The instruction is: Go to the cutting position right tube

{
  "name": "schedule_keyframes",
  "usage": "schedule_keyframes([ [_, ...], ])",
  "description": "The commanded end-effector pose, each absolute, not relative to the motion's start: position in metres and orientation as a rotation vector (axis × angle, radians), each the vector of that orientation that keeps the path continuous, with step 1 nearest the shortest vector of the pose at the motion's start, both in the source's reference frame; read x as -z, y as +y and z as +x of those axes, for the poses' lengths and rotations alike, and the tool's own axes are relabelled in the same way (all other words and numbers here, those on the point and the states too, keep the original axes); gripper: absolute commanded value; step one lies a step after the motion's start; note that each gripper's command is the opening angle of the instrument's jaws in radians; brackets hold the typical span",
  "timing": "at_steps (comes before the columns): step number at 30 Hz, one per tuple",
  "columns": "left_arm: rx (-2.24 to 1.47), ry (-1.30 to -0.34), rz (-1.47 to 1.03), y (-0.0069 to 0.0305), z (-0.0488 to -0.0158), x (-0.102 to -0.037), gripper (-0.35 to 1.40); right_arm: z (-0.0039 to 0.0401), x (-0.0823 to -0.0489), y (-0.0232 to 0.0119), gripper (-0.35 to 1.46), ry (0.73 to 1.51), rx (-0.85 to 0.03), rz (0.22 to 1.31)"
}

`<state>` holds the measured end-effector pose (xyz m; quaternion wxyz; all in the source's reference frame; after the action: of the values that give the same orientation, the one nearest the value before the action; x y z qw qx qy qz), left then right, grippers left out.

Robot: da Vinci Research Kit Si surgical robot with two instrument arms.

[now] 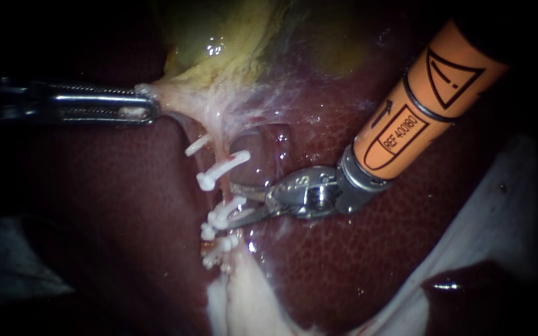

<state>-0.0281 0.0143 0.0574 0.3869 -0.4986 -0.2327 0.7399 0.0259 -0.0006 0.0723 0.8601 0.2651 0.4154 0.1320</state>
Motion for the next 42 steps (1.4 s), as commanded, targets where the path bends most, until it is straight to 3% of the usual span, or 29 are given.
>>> schedule_keyframes([
  [1,-1.883,-0.592,-1.269,0.0143,-0.0281,-0.0574,-0.35,0.0259,-0.0723,-0.0006,1.3,0.872,-0.277,0.557],
  [8,-1.883,-0.592,-1.269,0.0143,-0.028,-0.0574,-0.35,0.0251,-0.0718,-0.0007,1.35,0.877,-0.264,0.576],
  [21,-1.884,-0.593,-1.269,0.0143,-0.0279,-0.0574,-0.35,0.0211,-0.0697,-0.0004,1.39,0.959,-0.279,0.823],
  [35,-1.884,-0.594,-1.269,0.0142,-0.0278,-0.0574,-0.35,0.0196,-0.0676,0.0026,1.4,1.02,-0.347,0.903],
  [42,-1.884,-0.594,-1.269,0.0142,-0.0278,-0.0573,-0.35,0.0199,-0.0689,0.0033,1.4,1.017,-0.38,0.919],
])
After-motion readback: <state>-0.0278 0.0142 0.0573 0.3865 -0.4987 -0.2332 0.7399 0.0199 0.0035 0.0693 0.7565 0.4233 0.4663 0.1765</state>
